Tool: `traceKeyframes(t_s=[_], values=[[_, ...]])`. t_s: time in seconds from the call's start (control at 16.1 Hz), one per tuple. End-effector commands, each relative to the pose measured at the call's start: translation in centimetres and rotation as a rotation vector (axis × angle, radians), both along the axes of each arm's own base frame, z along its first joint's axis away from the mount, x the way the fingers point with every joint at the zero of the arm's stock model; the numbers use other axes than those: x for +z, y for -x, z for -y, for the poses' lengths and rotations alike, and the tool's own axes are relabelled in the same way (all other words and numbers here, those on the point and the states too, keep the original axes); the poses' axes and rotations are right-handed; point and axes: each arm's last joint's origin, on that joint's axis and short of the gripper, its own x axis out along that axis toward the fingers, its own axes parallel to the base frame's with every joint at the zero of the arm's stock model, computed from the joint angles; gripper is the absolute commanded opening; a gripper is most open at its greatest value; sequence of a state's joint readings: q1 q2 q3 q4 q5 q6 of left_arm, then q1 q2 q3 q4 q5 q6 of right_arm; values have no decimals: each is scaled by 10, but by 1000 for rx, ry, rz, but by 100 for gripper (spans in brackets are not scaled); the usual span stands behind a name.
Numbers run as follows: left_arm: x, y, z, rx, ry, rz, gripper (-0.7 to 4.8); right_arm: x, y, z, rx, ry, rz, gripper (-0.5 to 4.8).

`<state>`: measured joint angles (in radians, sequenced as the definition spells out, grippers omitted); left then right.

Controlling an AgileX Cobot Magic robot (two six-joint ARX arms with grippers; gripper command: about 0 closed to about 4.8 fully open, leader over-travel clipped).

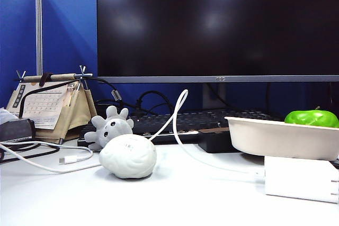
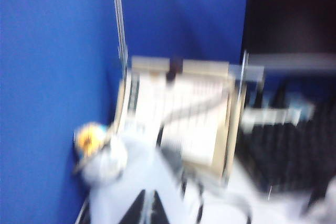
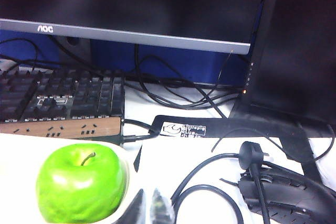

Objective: Place the tilting octopus upright.

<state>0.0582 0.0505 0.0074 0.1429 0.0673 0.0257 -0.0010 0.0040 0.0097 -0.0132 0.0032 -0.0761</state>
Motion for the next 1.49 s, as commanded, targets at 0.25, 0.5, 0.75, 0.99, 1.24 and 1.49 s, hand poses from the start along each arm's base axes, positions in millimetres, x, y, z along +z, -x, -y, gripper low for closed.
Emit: traceKeyframes(t_s=[0.25, 0.5, 0.75, 0.99, 1.24, 1.49], values=[[1, 0, 0, -2, 18, 7, 18, 1, 0, 0, 5, 2, 18, 26], [3, 0, 2, -80, 51, 31, 18, 4, 0, 0, 7, -54, 47, 26], [38, 10, 8, -294, 116, 227, 18, 48, 10, -3, 133, -192, 362, 5], [99, 34, 11, -368, 170, 260, 18, 118, 43, -8, 337, -164, 479, -5], [141, 69, 13, -368, 198, 126, 18, 159, 81, -11, 406, -171, 320, -5], [155, 89, 17, -455, 196, 56, 17, 161, 91, -16, 608, -261, 91, -5]])
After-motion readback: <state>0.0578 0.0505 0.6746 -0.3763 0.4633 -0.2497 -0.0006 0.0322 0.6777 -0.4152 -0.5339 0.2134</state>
